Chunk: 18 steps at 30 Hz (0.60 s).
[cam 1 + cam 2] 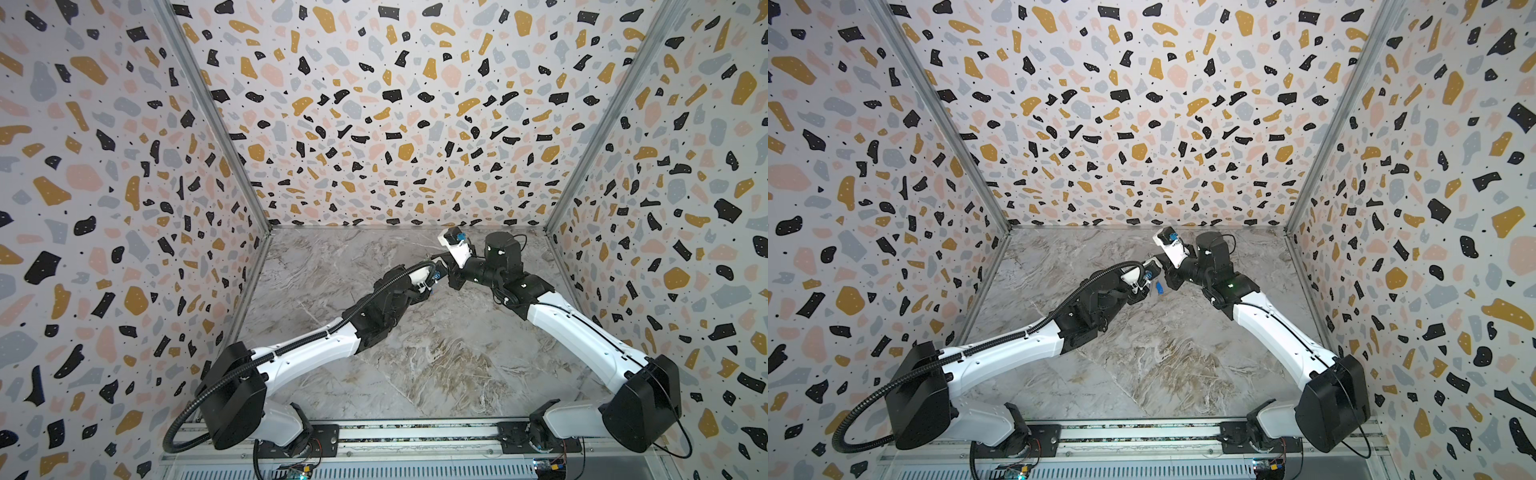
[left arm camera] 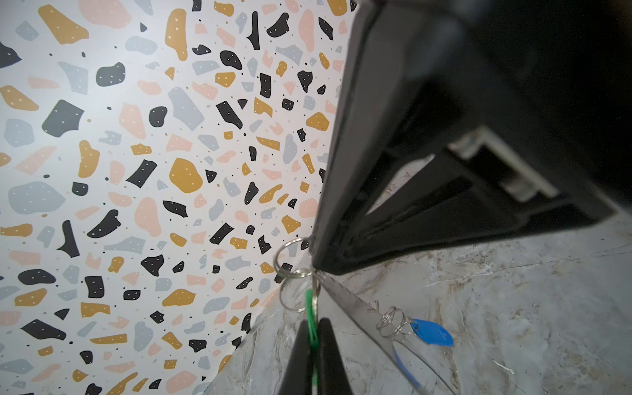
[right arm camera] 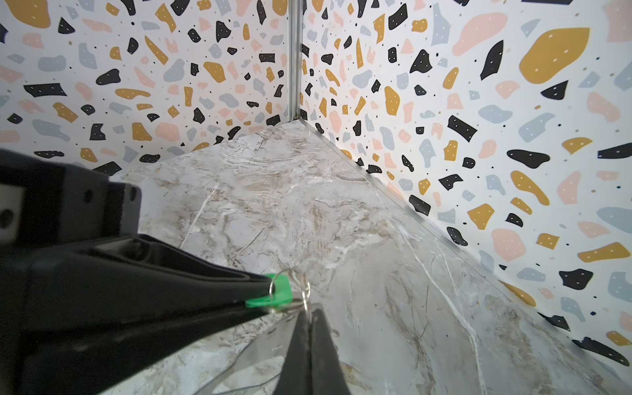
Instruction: Remove the keys from the keyring
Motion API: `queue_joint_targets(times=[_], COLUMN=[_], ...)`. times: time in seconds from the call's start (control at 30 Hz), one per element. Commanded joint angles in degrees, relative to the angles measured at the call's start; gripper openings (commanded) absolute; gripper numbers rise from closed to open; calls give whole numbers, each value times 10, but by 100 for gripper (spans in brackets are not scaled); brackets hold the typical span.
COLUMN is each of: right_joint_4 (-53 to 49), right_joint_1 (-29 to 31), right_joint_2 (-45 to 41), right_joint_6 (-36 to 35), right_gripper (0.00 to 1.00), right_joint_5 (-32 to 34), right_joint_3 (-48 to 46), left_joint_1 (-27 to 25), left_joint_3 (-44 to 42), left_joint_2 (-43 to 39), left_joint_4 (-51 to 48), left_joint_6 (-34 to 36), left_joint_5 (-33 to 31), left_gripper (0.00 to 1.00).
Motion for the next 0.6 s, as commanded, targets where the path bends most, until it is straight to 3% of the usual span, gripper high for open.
queue_joint_targets(times=[0.0,0.1,0.2,0.37,0.57], right_joint_4=[64,83,114,175,281], right_joint_1=[-7,-22,-49,-86,-130], right_joint_2=[-29,-32,-35,-34,-30], right_joint_6=[-28,-48,-56,-99,-121], right_gripper=[0,0,0,0,0], right_joint_5=[24,-11,-68,-181,-322], right_joint_3=[-11,-19,-35,-65,-108], left_joint_1=[-6,13,57,125,189], left_joint_3=[1,-16,-42,-52,-11], left_joint_2=[-21,-44,-78,-100,-56], left_joint_4=[17,18,22,9,6], left_joint_6=[-33,-72,-123,-174,-242], left_joint_5=[8,35,129,295,480], left_gripper=[16,31,41,43,43])
